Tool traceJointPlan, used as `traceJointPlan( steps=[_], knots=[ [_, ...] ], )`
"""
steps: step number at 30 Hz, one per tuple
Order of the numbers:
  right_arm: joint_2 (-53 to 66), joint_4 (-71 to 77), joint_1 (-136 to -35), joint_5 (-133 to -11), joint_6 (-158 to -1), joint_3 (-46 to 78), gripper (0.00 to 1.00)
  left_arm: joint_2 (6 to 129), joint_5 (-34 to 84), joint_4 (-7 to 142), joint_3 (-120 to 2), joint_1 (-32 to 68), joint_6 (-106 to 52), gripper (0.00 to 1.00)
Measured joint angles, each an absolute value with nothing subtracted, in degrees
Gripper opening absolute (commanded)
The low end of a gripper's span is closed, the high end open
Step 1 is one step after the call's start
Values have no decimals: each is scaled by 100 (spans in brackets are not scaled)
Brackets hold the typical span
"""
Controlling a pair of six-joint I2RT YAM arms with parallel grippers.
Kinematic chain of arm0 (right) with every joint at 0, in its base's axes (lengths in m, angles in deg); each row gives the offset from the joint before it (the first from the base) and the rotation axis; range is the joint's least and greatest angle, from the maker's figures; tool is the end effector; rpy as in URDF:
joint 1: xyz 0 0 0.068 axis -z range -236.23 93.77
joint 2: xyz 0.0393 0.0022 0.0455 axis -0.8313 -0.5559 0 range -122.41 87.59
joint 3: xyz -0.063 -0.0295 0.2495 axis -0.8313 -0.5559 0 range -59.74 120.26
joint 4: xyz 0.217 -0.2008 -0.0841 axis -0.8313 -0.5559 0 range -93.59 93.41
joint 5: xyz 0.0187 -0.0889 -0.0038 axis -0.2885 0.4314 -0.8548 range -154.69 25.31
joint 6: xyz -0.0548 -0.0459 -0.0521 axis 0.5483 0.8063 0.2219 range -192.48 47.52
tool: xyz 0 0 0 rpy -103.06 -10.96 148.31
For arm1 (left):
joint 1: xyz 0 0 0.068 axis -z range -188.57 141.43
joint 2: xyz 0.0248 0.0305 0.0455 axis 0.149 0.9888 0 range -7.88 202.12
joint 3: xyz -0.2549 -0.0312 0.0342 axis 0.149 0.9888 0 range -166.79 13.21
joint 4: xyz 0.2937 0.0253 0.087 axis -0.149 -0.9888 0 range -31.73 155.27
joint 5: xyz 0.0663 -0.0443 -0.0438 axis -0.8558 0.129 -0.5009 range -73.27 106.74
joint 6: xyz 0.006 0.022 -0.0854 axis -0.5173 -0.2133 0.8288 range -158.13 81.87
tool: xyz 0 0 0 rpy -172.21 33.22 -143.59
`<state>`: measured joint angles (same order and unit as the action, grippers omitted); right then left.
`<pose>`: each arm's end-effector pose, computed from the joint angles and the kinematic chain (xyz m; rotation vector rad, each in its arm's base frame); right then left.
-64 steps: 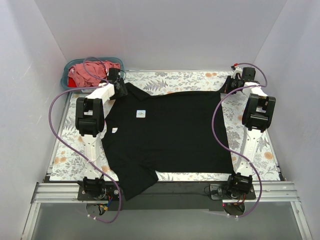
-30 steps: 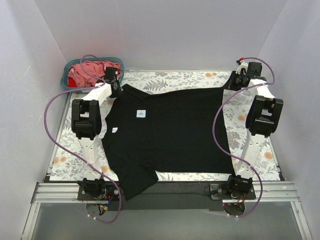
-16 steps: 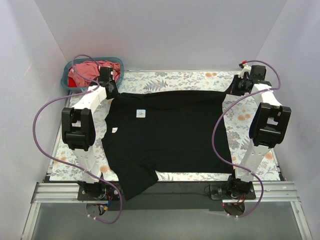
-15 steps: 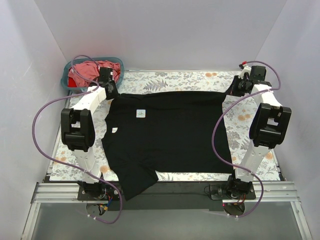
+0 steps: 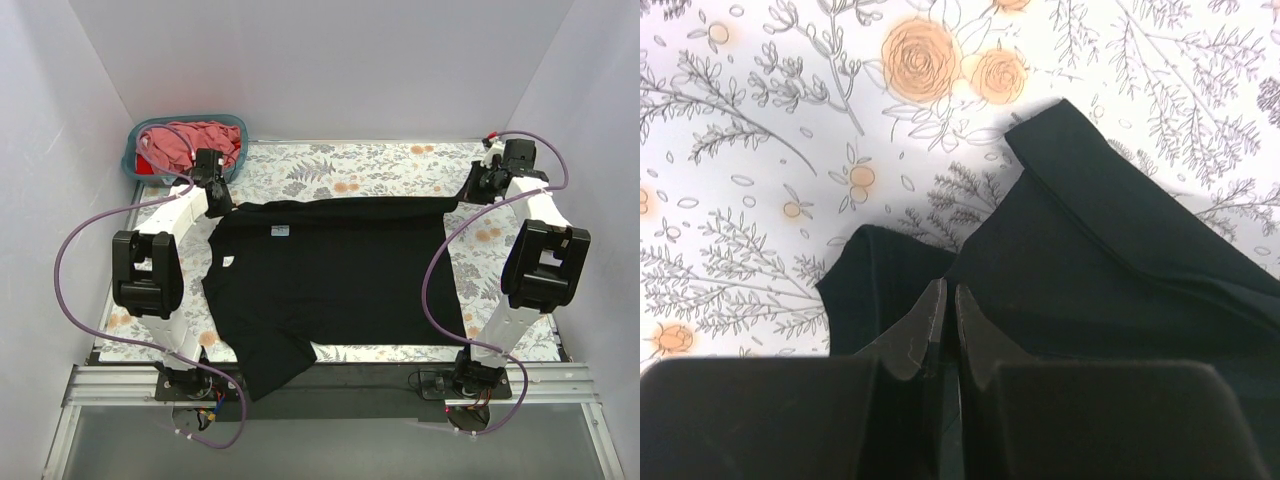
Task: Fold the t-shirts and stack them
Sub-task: Fold the tshirt
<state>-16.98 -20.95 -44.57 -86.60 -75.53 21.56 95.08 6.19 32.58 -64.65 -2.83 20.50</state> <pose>0.4713 -0.0673 0.1857 0.1260 2.3552 0.3855 0.4470 -0.0306 0.1587 -1.2030 2.2653 -0.1943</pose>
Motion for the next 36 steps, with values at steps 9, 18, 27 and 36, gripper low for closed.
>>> traceJointPlan(
  steps=[9,18,27,36],
  knots=[
    [-1502,-2331,-4404,-8478,-7634,2047,1,9390,621,3271,-6052,-283,2174,0],
    [-1497,-2366,-4380,-8426,-7725,1745,1,9346,665,3308,-5595,-283,2375,0],
    [-1499,-2370,-4345,-8249,-7835,1262,1,9348,658,3444,-5462,-283,2408,0],
    [-1521,-2385,-4345,-8148,-7907,1161,1,9359,582,3466,-5536,-283,2402,0]
  ],
)
